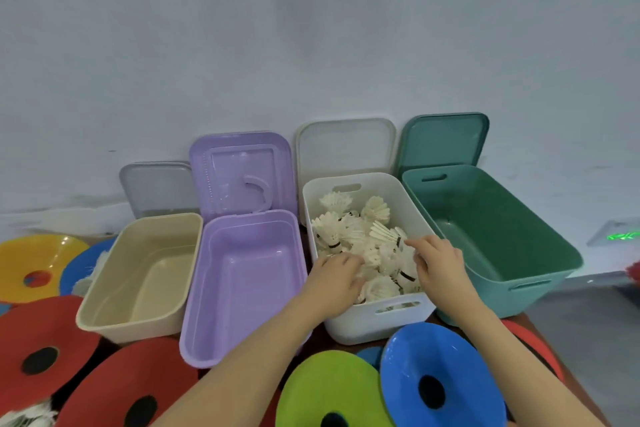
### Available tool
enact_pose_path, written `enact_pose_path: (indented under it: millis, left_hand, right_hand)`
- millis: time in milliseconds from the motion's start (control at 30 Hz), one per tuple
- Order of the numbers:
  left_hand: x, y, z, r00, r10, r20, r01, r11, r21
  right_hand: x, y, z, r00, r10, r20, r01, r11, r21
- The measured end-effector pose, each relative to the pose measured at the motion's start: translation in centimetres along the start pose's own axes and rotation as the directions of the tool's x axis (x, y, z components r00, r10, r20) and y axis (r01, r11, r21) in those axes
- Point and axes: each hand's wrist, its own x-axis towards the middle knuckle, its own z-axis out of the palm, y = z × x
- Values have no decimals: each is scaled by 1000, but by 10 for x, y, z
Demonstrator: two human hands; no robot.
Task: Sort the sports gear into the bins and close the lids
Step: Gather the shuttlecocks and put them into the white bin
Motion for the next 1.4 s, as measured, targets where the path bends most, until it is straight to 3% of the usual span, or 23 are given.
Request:
enact_pose_path:
  millis: [233, 400, 600, 833, 1100, 1400]
  left_hand:
    - [-2, -1, 6, 1000, 10, -12, -8, 984, 178]
    - [-4, -1, 5, 998, -42, 46, 29, 966, 256]
    - [-14, -2, -8, 999, -44, 19, 40, 985, 165]
    - [-54, -34, -47, 986, -110, -124, 127, 982, 141]
    - [-138, -106, -97, 952, -230, -201, 265, 949, 170]
    - [-257, -198, -128, 942, -258, -216, 290, 947, 136]
  right_hand:
    - [-3, 7, 18, 967, -20, 252, 23, 1000, -7]
    - [-7, -4, 10, 908, 17, 418, 74, 977, -201]
    - [-8, -9, 15, 972, -1, 237, 48, 980, -191]
    - [0, -63, 29, 980, -197, -29, 197, 980, -5]
    - [-3, -166, 62, 949, -315, -9, 310, 928, 206]
    - [-50, -298, 110, 918, -395, 5, 378, 881, 284]
